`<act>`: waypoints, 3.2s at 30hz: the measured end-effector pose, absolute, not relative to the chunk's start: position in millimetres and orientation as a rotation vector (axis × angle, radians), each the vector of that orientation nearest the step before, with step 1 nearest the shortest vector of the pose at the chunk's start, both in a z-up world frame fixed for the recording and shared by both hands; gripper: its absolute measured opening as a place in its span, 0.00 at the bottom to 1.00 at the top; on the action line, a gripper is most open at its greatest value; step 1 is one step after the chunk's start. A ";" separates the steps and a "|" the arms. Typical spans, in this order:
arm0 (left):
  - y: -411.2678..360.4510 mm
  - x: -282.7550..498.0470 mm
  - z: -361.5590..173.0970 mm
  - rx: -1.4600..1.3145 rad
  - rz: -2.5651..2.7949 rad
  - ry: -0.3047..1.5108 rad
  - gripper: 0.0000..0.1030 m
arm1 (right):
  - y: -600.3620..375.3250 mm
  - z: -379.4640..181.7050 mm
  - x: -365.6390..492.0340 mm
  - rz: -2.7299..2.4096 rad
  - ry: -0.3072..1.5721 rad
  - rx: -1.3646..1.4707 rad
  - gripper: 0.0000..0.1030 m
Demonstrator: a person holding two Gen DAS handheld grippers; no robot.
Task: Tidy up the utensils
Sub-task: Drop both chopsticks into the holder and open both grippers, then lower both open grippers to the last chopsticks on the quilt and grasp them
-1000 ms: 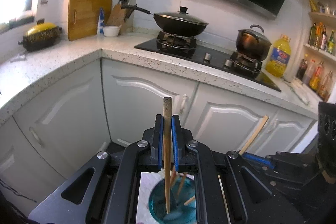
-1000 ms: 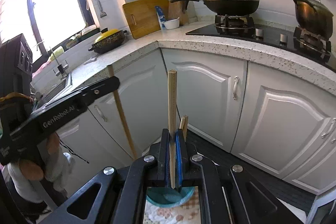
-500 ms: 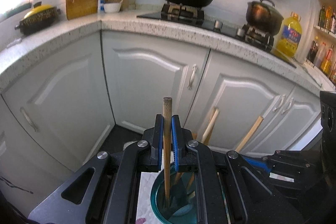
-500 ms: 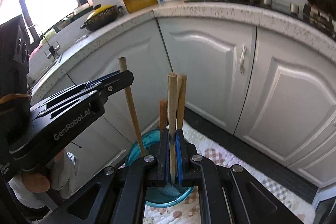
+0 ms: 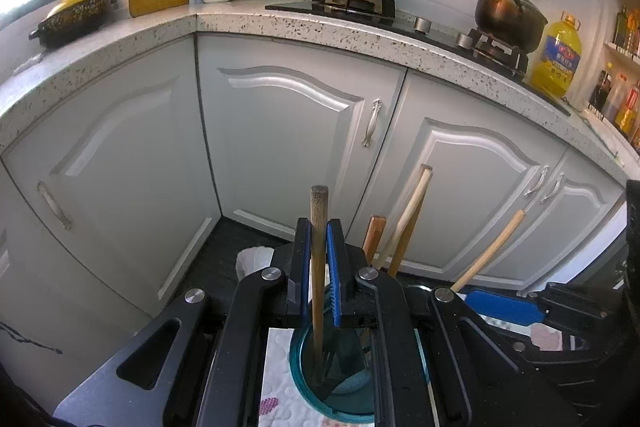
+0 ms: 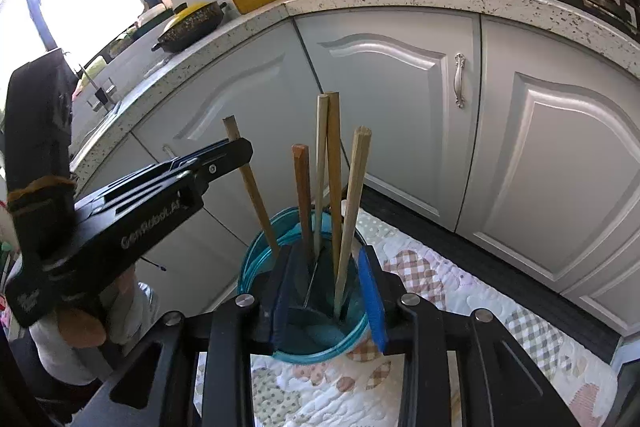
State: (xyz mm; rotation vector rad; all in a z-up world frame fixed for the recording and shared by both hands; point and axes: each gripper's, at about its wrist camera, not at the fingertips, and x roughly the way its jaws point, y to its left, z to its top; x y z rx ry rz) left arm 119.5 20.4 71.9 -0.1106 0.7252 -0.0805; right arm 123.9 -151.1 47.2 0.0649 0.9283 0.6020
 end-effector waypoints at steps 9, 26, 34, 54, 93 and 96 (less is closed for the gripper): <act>24.0 96.6 82.4 -0.119 -0.109 0.724 0.22 | -170.7 56.0 95.9 0.590 0.908 0.083 0.31; -25.0 19.3 105.2 -0.034 -0.224 0.677 0.24 | -219.2 82.0 17.0 0.448 0.806 0.079 0.38; -59.6 -2.5 92.0 -0.009 -0.305 0.723 0.24 | -260.2 71.3 -16.2 0.350 0.835 0.089 0.39; -99.1 -0.8 -5.2 0.036 -0.357 0.981 0.24 | -301.3 -67.6 19.9 0.268 1.144 0.196 0.47; -209.1 125.4 -111.3 0.147 -0.342 1.216 0.16 | -371.3 -113.7 68.8 0.222 1.235 0.244 0.14; -212.8 122.0 -111.9 0.156 -0.359 1.205 0.05 | -370.9 -116.3 70.6 0.207 1.236 0.276 0.14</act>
